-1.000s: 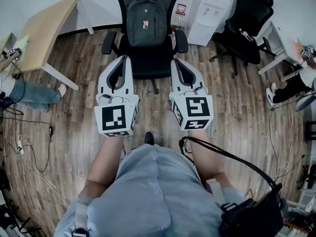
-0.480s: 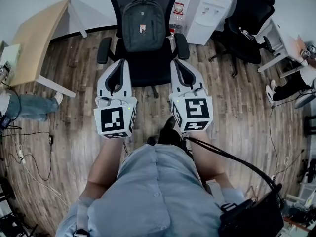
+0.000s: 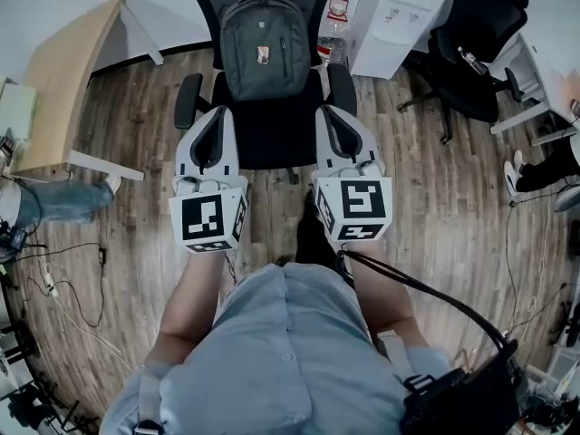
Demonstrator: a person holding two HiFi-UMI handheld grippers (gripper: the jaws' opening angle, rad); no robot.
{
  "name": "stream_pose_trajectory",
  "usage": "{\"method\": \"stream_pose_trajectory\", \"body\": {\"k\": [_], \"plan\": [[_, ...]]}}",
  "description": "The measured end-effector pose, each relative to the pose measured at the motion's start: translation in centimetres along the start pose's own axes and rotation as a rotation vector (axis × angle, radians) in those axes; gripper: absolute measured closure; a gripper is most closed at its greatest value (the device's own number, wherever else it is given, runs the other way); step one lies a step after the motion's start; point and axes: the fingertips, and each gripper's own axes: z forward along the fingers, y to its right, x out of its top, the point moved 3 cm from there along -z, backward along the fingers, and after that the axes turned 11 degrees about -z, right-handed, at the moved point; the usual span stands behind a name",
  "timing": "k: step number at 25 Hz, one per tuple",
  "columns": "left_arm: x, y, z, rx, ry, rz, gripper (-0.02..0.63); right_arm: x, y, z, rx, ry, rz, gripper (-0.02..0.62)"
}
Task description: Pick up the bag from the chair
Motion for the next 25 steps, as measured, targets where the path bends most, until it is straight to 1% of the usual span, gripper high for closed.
{"method": "stream_pose_trajectory", "body": {"k": [4, 7, 13, 18, 25], "plan": [[-0.5, -0.5, 5.0, 0.021, -0.027, 0.009, 0.604, -0.2, 3.1, 4.2, 0.016, 0.010, 0.014, 0.594], [-0.2, -0.3, 8.4, 0.044, -0.034, 0.024, 0.604, -0.1, 5.5, 6.8, 0.039, 0.020, 0.022, 0.594], [1.9, 1.2, 14.3, 0.072, 0.007, 0.064, 0.604, 1.1, 10.3, 11.7, 0.090, 0.062, 0.010, 0.594], [3.1, 0.8, 16.7, 0.114, 0.023, 0.088, 0.604, 1.9, 12.8, 14.6, 0.114, 0.091, -0.004, 0.594], [4.2, -0.6, 18.4, 0.150, 0.038, 0.118, 0.604, 2.9, 13.8, 17.5, 0.129, 0.127, 0.005, 0.594]]}}
